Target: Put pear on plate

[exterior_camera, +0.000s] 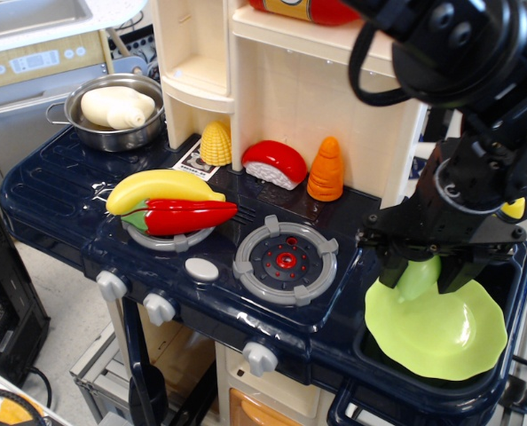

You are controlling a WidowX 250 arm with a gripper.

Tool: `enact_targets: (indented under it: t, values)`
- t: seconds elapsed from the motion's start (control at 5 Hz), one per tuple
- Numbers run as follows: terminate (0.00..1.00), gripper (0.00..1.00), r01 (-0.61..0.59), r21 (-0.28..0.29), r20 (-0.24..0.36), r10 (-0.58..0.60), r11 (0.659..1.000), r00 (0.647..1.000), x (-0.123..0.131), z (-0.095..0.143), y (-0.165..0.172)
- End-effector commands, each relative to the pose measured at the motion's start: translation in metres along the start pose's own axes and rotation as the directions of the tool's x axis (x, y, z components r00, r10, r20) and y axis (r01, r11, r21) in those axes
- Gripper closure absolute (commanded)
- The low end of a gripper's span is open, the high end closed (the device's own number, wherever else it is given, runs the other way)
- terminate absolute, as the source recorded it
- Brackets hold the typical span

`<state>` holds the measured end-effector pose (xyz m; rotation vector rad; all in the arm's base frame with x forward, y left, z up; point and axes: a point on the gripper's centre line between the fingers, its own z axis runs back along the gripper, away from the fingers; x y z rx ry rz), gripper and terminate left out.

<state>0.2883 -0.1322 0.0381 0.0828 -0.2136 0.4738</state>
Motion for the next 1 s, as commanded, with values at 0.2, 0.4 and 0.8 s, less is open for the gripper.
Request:
enact_targets:
  t: [0.2, 0.4, 0.8]
  values:
    - [0.00, 0.00, -0.030, -0.078, 0.046, 0.034, 0.996, 0.998, 0.0043, 0.0131, -0.0059]
    - [0.00, 0.00, -0.030, -0.078, 0.046, 0.034, 0.996, 0.998, 0.0043, 0.0131, -0.0059]
    - [1.00, 0.00, -0.030, -0.078, 0.046, 0.034, 0.996, 0.998, 0.0043, 0.0131, -0.0059]
